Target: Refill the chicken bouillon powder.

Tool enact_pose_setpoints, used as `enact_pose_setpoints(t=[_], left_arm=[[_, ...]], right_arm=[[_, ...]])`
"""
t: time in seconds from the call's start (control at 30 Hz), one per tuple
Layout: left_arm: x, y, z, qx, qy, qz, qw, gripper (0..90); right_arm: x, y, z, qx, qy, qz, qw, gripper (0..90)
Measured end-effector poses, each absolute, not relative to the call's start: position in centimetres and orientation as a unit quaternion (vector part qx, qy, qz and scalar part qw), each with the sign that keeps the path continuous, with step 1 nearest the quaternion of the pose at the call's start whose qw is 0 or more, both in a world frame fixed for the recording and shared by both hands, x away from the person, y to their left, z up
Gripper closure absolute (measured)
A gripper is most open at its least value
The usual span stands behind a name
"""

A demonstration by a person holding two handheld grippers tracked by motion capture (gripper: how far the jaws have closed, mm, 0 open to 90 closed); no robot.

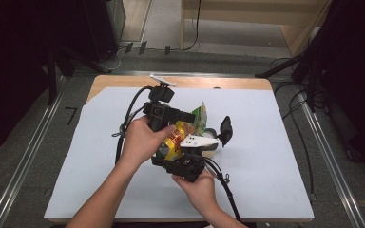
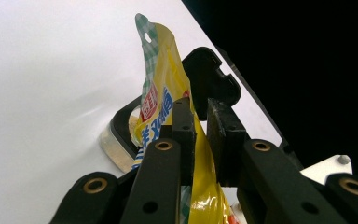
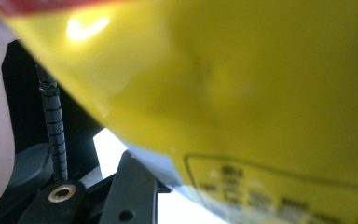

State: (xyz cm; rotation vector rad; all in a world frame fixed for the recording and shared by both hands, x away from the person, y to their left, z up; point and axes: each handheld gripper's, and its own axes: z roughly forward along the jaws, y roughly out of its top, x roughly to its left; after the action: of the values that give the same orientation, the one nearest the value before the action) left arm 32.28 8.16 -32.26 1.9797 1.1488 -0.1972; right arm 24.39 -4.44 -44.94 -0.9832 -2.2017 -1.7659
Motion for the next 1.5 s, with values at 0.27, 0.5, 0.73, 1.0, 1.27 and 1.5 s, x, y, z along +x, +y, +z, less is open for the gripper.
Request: enact_pose_setpoints(t=[0.27, 0.5, 0.73, 1.0, 1.27, 1.5], left_arm=[[32.35, 8.21, -32.29, 0.785, 0.457, -0.08, 0.41, 82.2], [32.38, 8.25, -32.26, 0.786, 0.456, -0.082, 0.41, 82.0], [32.15, 8.16, -31.85, 0.786, 0.455, -0.074, 0.411, 82.0], [32.25, 7.96, -32.13, 0.789, 0.454, -0.077, 0.406, 81.8], [32.3, 8.03, -32.23, 0.788, 0.456, -0.08, 0.406, 81.9], [32.31, 7.98, -32.25, 0.787, 0.455, -0.08, 0.408, 81.9]], right_arm=[[24.44, -4.46, -44.87, -0.328, -0.736, -0.588, 0.075, 70.5], [24.47, -4.44, -44.82, -0.327, -0.737, -0.587, 0.076, 70.4], [24.47, -4.46, -44.53, -0.322, -0.735, -0.592, 0.076, 70.3], [24.52, -4.47, -44.88, -0.327, -0.729, -0.595, 0.089, 70.5], [24.47, -4.47, -44.94, -0.325, -0.732, -0.592, 0.083, 70.6], [24.45, -4.48, -44.96, -0.326, -0.732, -0.593, 0.082, 70.6]])
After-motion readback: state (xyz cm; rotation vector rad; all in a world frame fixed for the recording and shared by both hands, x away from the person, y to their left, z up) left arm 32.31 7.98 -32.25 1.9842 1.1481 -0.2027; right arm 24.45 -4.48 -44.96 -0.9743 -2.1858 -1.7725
